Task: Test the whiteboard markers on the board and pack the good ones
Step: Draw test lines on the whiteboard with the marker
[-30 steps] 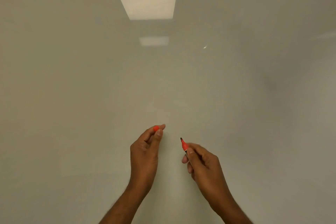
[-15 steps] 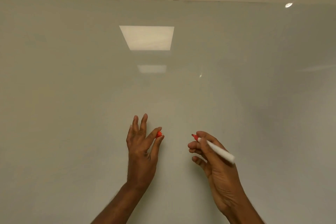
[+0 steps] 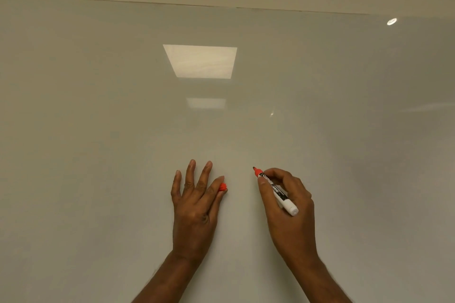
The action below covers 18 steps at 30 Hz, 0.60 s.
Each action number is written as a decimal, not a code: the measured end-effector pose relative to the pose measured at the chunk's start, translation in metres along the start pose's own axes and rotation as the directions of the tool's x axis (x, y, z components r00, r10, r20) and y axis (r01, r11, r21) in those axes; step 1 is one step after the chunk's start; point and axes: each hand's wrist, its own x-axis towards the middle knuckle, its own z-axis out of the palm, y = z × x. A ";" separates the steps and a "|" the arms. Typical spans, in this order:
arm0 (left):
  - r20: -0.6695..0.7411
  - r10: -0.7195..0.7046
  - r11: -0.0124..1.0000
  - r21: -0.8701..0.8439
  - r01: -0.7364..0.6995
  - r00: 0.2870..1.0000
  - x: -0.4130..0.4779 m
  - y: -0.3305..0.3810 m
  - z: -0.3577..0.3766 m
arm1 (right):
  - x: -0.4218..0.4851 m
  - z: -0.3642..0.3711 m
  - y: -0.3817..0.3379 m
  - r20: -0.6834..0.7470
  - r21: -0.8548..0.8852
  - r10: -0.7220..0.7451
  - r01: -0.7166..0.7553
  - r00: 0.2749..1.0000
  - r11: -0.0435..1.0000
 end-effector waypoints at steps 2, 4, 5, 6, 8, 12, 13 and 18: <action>-0.010 0.007 1.000 0.024 -0.007 1.000 0.000 0.001 0.001 | 0.006 0.005 0.001 0.002 -0.010 -0.076 0.076 0.997 0.997; -0.017 0.015 0.999 0.037 -0.015 1.000 0.000 0.001 0.001 | 0.011 0.008 0.003 0.011 -0.023 -0.093 0.093 0.996 0.995; -0.021 0.020 0.999 0.045 -0.019 1.000 0.001 0.002 0.001 | 0.012 0.009 0.004 0.009 -0.030 -0.093 0.094 0.996 0.995; -0.027 0.025 0.998 0.053 -0.024 0.999 0.001 0.002 0.001 | 0.012 0.010 0.003 0.001 -0.040 -0.097 0.097 0.995 0.994; -0.036 0.031 0.998 0.063 -0.029 0.999 0.001 0.002 0.001 | 0.008 0.009 0.004 -0.007 -0.055 -0.103 0.102 0.995 0.993; -0.038 0.031 0.997 0.072 -0.028 0.999 0.001 0.003 0.000 | -0.019 0.002 0.014 0.002 -0.085 -0.080 0.080 0.997 0.993; -0.038 0.031 0.997 0.073 -0.028 0.999 0.000 0.004 0.000 | -0.028 -0.001 0.019 0.006 -0.113 -0.079 0.079 0.997 0.990; -0.039 0.035 0.996 0.081 -0.031 0.999 0.001 0.004 -0.001 | -0.060 -0.014 0.043 0.020 -0.143 -0.125 0.126 0.992 0.982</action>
